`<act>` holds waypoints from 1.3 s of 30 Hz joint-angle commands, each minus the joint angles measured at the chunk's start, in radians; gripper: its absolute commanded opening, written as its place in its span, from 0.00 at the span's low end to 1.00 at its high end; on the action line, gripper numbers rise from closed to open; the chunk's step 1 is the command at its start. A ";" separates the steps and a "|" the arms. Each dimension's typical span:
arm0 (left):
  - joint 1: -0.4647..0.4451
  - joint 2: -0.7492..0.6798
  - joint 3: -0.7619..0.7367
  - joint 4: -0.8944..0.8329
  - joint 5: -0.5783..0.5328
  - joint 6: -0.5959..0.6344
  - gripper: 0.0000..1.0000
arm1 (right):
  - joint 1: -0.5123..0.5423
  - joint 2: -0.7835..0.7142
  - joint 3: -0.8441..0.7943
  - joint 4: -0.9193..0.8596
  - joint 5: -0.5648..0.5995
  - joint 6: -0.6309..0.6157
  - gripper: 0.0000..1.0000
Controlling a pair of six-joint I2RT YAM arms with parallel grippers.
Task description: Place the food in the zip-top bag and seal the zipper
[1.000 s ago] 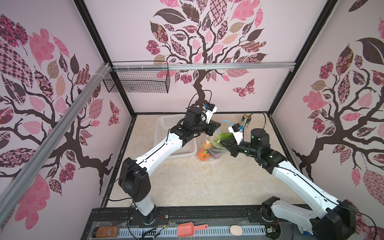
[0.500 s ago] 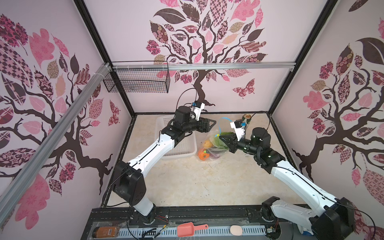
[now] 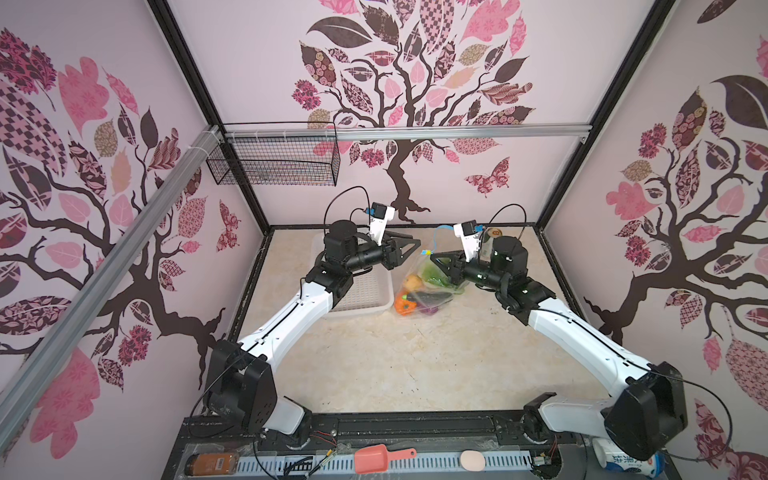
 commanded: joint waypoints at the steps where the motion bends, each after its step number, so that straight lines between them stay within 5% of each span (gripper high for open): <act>1: 0.001 0.050 0.011 0.040 0.098 0.017 0.38 | 0.003 0.017 0.045 0.017 -0.011 0.011 0.00; 17: -0.008 0.112 0.026 0.063 0.154 -0.008 0.29 | 0.003 0.021 0.045 0.006 0.003 -0.009 0.00; 22: -0.016 0.120 0.044 0.063 0.173 -0.010 0.15 | 0.004 0.025 0.044 -0.002 0.008 -0.014 0.00; 24: -0.016 0.120 0.045 0.063 0.173 -0.012 0.01 | 0.004 0.026 0.045 -0.002 0.005 -0.013 0.00; 30: -0.019 0.108 0.042 0.051 0.166 -0.001 0.00 | 0.003 0.017 0.062 -0.048 -0.002 -0.071 0.00; 33: -0.022 0.099 0.040 0.029 0.156 0.023 0.00 | 0.004 -0.006 0.087 -0.107 -0.007 -0.179 0.13; 36: -0.027 0.088 0.036 -0.024 0.129 0.073 0.00 | 0.004 -0.038 0.122 -0.176 -0.031 -0.319 0.39; 39: -0.034 0.069 0.021 -0.052 0.097 0.116 0.00 | 0.002 -0.052 0.154 -0.235 -0.049 -0.419 0.50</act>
